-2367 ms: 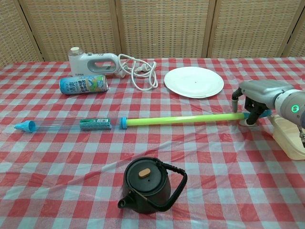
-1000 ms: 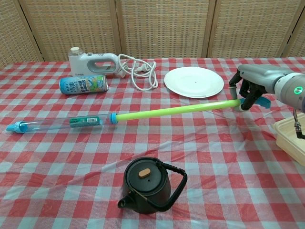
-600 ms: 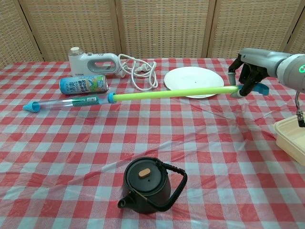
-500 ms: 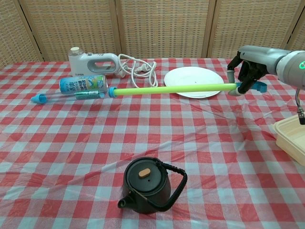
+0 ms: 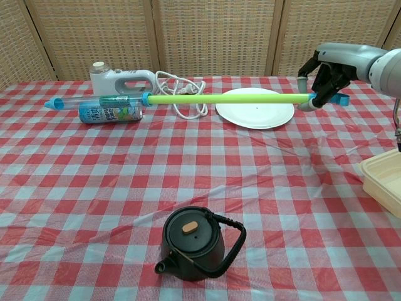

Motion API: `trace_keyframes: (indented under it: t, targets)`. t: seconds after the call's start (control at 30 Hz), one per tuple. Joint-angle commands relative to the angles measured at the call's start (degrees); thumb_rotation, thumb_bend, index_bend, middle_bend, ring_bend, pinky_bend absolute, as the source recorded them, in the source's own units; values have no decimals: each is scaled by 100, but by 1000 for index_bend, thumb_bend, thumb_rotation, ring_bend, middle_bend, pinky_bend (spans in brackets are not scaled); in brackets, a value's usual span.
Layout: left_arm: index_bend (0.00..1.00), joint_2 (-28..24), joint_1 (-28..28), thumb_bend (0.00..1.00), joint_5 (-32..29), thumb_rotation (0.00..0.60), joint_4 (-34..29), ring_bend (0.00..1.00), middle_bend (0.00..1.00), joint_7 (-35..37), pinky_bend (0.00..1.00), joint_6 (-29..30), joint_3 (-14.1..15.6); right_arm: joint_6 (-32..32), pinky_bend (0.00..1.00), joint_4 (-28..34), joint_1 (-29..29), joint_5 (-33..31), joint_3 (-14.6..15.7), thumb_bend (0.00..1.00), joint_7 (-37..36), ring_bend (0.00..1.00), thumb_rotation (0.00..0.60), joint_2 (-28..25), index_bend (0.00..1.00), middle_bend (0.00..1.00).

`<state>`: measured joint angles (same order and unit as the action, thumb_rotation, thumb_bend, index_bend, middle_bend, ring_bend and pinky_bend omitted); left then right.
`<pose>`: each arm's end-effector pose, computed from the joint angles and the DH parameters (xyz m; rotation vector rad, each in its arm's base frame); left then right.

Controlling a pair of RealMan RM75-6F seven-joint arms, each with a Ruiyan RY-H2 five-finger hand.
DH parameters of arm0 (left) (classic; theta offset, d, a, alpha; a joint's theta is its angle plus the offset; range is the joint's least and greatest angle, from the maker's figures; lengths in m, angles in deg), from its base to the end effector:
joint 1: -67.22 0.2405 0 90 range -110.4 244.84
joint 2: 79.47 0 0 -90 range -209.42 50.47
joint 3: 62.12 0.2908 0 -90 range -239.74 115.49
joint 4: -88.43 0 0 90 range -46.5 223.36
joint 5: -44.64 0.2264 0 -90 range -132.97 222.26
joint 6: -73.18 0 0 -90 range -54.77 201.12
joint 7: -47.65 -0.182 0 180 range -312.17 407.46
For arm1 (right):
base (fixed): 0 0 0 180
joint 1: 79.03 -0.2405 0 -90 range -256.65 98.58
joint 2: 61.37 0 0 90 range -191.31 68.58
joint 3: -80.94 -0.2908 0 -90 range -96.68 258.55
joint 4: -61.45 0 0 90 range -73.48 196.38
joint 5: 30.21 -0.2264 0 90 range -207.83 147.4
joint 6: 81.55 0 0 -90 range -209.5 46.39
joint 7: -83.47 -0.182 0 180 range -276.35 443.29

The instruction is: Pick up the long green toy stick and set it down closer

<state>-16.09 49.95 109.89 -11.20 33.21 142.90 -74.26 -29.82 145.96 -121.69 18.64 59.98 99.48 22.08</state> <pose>-0.3139 0.3218 0.1499 -1.3702 -0.9681 -0.7839 -0.1793 -0.4617 0.0215 1.5455 -1.1841 0.9959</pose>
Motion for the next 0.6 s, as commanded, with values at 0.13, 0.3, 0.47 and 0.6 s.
trace_keyframes:
  t: [0.13, 0.3, 0.47, 0.6]
  targets:
    - [11, -21, -96, 206, -105, 600, -68, 0, 0, -101, 0, -21, -34, -73, 518, -52, 51, 375, 11, 488, -456, 1000, 600, -162, 799, 1000]
    - [11, -87, -162, 206, -145, 600, -164, 0, 0, -194, 0, 40, -71, -132, 518, -85, 119, 811, 66, 488, -953, 1000, 600, -295, 800, 1000]
    - [11, -123, -242, 206, -241, 600, -231, 0, 0, -329, 0, 81, -111, -84, 518, -70, 184, 1226, 110, 489, -1379, 1000, 600, -425, 801, 1000]
    - [11, -168, -353, 206, -380, 600, -238, 0, 0, -471, 0, 45, -188, -54, 518, -39, 217, 1480, 128, 489, -1655, 1000, 600, -524, 801, 1000]
